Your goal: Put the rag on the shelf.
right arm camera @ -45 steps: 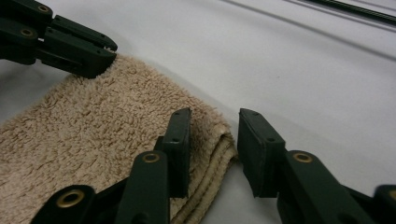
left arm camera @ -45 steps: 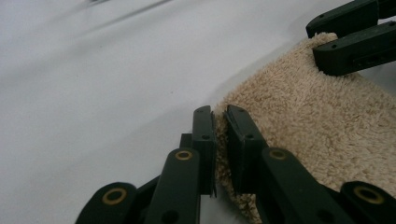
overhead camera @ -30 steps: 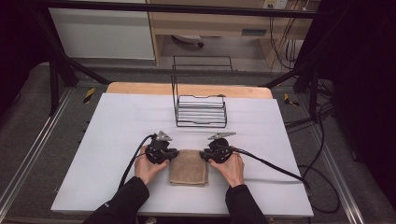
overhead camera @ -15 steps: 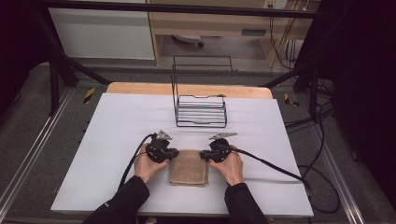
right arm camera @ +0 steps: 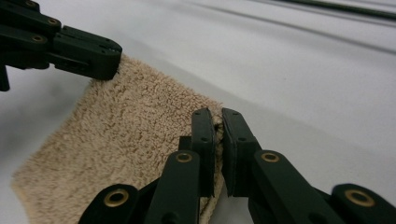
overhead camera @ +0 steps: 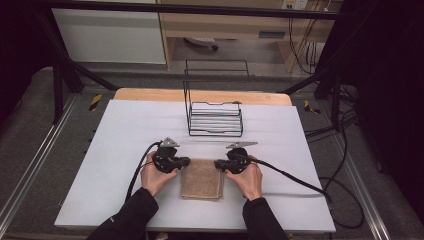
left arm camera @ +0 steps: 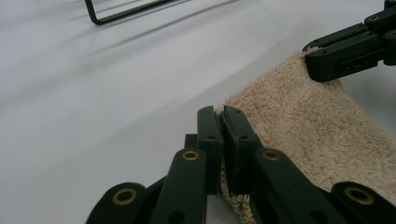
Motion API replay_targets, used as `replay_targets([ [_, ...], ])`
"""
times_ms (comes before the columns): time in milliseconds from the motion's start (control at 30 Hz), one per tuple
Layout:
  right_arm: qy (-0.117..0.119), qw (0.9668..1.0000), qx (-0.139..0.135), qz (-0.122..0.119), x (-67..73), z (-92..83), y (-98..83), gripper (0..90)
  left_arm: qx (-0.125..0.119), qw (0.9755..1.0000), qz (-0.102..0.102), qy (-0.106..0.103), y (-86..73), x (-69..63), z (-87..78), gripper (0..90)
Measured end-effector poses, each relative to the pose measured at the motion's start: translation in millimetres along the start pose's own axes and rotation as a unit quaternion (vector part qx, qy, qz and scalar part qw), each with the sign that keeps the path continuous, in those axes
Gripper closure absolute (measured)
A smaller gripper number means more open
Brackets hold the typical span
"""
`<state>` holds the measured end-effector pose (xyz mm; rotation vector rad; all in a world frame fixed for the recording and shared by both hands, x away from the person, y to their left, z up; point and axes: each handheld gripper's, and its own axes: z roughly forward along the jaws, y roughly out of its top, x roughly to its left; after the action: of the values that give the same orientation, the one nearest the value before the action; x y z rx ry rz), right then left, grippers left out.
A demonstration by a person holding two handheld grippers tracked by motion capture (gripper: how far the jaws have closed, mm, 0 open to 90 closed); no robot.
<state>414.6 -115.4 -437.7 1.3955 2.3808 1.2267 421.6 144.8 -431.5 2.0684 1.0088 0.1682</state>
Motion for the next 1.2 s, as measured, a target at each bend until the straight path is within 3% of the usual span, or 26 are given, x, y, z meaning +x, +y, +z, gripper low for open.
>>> replay_targets([
  [500, 0.035, 0.9980, -0.052, -0.007, 11.6, -35.9, 2.2, 84.4, -0.044, 0.9988, 0.023, -0.005, 5.2, -18.1, -32.4, 85.7],
  [800, 0.040, 0.9961, -0.077, -0.014, 14.8, -54.5, 3.7, 84.4, -0.060, 0.9974, 0.040, -0.004, 12.2, -34.0, -47.1, 85.9],
  [1200, 0.039, 0.9928, -0.110, -0.027, 17.9, -71.4, 10.0, 84.4, -0.081, 0.9956, 0.048, -0.001, 20.8, -42.0, -57.8, 86.0],
])
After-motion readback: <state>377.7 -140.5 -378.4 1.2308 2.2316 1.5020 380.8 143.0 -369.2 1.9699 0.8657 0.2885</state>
